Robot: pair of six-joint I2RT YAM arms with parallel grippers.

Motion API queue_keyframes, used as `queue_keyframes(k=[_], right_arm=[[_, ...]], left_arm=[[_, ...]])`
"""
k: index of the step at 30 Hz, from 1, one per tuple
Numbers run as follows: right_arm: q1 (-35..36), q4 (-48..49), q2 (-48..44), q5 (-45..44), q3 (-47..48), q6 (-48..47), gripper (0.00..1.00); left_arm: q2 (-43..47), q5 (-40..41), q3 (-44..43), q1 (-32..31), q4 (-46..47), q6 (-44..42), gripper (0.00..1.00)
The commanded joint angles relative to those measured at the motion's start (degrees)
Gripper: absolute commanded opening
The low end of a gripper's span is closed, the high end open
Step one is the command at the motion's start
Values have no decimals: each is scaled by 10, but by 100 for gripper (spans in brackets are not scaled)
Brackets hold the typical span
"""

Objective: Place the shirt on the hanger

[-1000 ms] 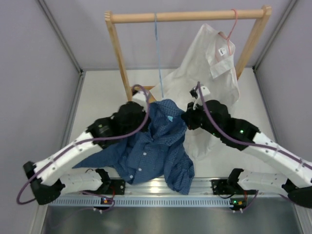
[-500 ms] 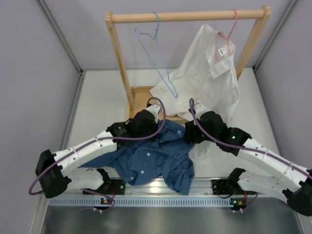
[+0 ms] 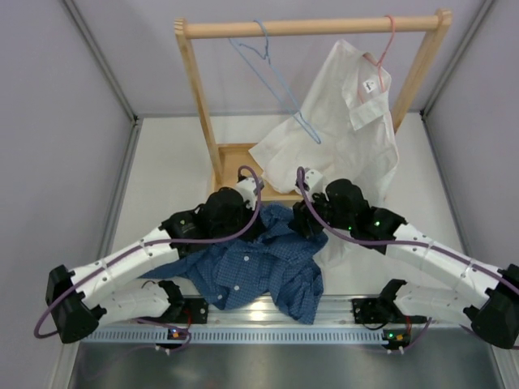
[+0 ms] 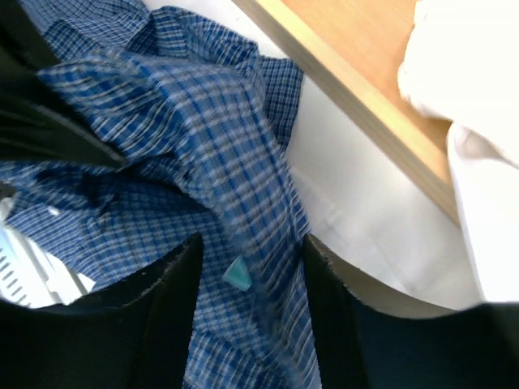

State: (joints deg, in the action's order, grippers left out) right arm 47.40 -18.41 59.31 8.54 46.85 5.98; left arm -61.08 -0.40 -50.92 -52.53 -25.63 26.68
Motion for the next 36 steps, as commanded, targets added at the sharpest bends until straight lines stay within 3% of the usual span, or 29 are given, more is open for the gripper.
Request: queue_keyframes(k=[1,4,5,6,8,10,11,17,19,21,30,36], right_arm=[[13,71,22,-23,29,-34,49],[17,94,31,-29,25,-44,36],[20,101,34,-33,27,-47,24],[21,100,36,-40,29,-47,2],[23,82,37,-57,38,-47,0],[22,73,34,-69,45,-40,0],[23,66,34,-68,47,-39,0],[24,17,49,-101,78,-21,0],[24,-3,59,-117,95,-8,0],[24,-17,71,-111,108,-4,0],[25,-5,49,-62,101,-6,0],[25,-5,40,-62,102,-2,0]], left_arm=[[28,-28,16,1,30,-1,0],[35,-25,22,1,21,-11,0],[38,-21,21,1,16,-14,0],[41,-12,19,1,-2,-15,2],[48,58,5,1,-28,-22,28],[57,110,-8,1,-64,-25,70],[61,136,-20,1,-69,-30,98],[64,128,-79,1,-65,-86,98],[48,114,-90,1,-65,-89,93],[42,89,-75,1,-41,-90,82],[40,27,27,2,98,-79,78],[10,16,44,5,128,-60,59]])
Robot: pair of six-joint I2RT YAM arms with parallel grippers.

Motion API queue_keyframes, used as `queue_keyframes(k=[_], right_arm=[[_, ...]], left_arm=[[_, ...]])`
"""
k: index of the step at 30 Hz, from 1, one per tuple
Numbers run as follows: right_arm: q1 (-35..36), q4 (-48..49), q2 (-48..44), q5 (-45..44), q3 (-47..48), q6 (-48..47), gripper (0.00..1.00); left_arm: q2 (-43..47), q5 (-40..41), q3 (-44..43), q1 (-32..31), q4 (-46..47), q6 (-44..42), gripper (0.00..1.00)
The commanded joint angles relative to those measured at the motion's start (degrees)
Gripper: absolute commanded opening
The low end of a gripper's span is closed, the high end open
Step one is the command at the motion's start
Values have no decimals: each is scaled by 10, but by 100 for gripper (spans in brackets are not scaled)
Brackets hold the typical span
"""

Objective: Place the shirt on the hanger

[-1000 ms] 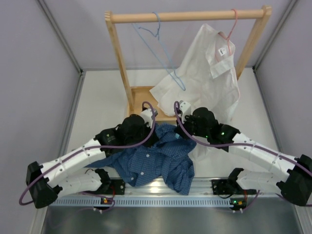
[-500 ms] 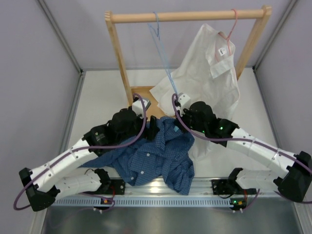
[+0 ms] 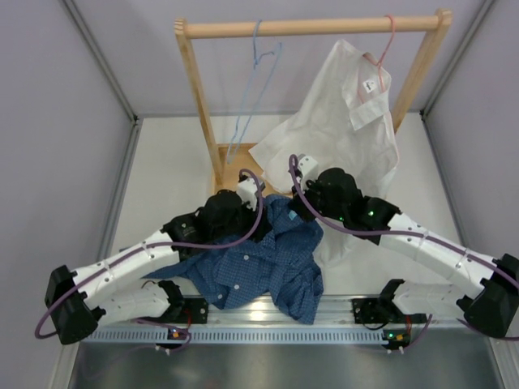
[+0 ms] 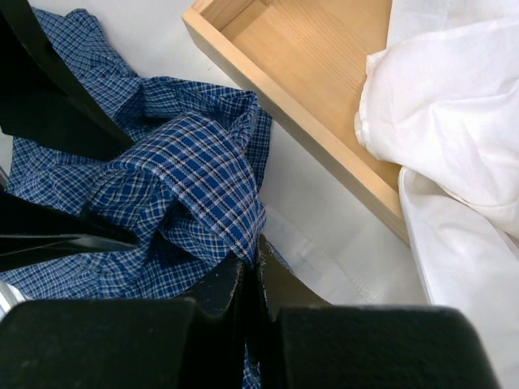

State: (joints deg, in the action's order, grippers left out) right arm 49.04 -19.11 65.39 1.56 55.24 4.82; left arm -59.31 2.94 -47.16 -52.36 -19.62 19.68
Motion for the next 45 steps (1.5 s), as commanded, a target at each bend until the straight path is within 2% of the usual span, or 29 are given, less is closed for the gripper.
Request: queue_keyframes(k=[1,2,4,5,8,13,15,16,17,19,20,22,23,29,32,37,41,45], right_arm=[[9,2,-21,5,19,11,0],[9,2,-19,4,18,12,0],[9,2,-18,-7,19,18,0],[8,2,-18,-9,19,19,0],[7,-3,-12,-38,20,30,0],[-9,-33,15,-54,36,54,1],[-10,-34,16,-50,40,62,11],[-10,-34,13,-40,43,65,21],[-10,-33,7,-38,45,70,41],[-10,-34,-3,-35,57,84,62],[-10,-34,-16,-39,63,90,78],[-12,-35,-25,-64,82,105,97],[-14,-36,-33,-71,91,112,100],[-30,-44,-18,-76,182,175,100],[-30,-67,19,-101,274,191,100],[-25,-135,107,-124,434,170,99],[-21,-197,194,-160,571,138,91],[-21,-227,259,-186,643,85,87]], left_arm=[[-16,-18,9,3,76,13,57],[-18,-18,13,3,80,17,50],[-21,-17,18,3,90,27,44],[-22,-9,21,3,89,30,26],[-11,14,15,3,64,45,1],[34,109,-35,4,-57,67,0],[52,118,-49,3,-97,71,0],[56,122,-56,3,-105,75,0],[60,121,-57,3,-111,83,0],[67,104,-53,3,-112,91,0],[68,98,-52,3,-113,98,0],[68,89,-51,3,-112,109,0],[68,88,-46,3,-111,114,0],[110,123,14,3,-70,193,0],[147,140,71,3,-28,218,0],[165,144,120,3,-4,230,0],[146,129,129,3,1,229,0],[119,102,139,3,15,229,0]])
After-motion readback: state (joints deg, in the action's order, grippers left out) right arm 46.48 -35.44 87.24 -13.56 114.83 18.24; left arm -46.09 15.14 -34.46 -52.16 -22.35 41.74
